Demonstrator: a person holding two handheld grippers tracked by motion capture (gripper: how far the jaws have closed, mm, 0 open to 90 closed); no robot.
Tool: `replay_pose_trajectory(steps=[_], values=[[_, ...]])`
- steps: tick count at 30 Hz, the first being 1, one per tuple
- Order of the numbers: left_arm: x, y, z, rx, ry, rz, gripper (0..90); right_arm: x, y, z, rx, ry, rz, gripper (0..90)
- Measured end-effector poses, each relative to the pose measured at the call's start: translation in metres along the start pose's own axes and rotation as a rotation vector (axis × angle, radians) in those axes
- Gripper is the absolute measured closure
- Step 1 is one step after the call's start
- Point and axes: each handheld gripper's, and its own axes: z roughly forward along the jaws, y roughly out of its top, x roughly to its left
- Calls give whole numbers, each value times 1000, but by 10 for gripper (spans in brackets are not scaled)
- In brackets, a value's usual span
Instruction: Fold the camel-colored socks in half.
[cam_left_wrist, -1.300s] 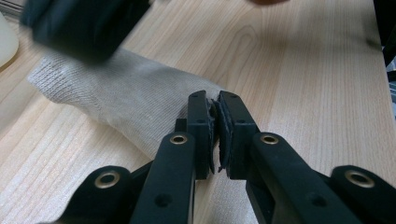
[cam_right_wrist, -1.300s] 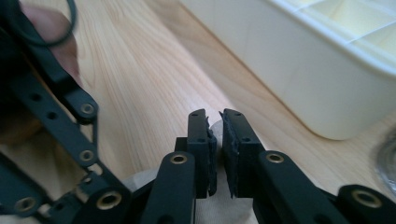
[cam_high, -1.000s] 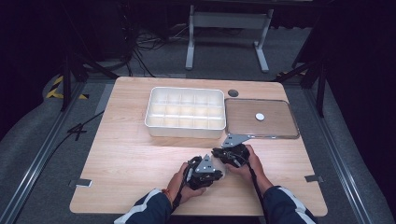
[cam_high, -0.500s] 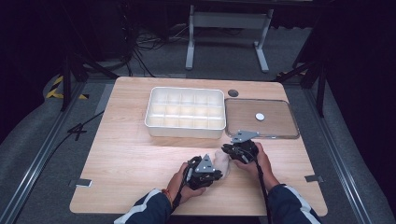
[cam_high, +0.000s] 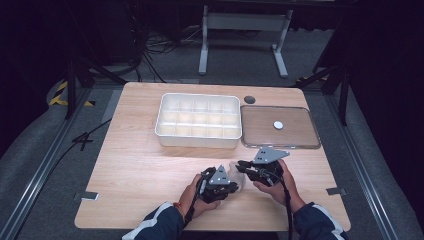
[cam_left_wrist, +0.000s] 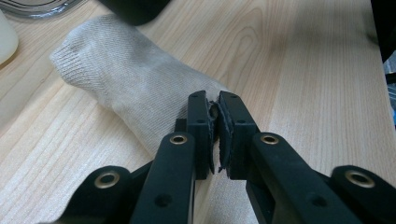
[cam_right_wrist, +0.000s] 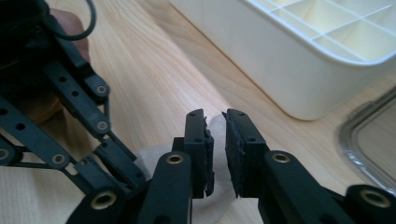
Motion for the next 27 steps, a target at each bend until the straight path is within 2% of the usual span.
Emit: replay_pose_trajectory(steps=[3, 6, 8, 14, 18, 21, 24, 25, 27], values=[[0, 0, 0, 4, 3, 4, 836, 3, -5, 12, 66, -11, -34, 790], [0, 0, 0, -2, 5, 0, 836, -3, -13, 20, 100, -16, -2, 794], [0, 0, 0, -2, 7, 3, 835, -8, -17, 23, 102, -13, 26, 794], [0, 0, 1, -4, 10, 3, 835, -11, -17, 23, 115, -31, 26, 801], [-1, -1, 1, -8, 15, -1, 835, -17, -18, 21, 132, -83, 53, 800], [0, -1, 1, -10, 12, -2, 836, -21, -19, 18, 131, -91, 77, 783], [0, 0, 1, -8, 9, 1, 835, -22, -18, 14, 145, -129, 77, 724], [0, 0, 1, -8, 8, 0, 835, -23, -17, 12, 142, -130, 88, 699], [0, -1, 1, -12, 7, -4, 835, -26, -16, 7, 114, -99, 121, 620]])
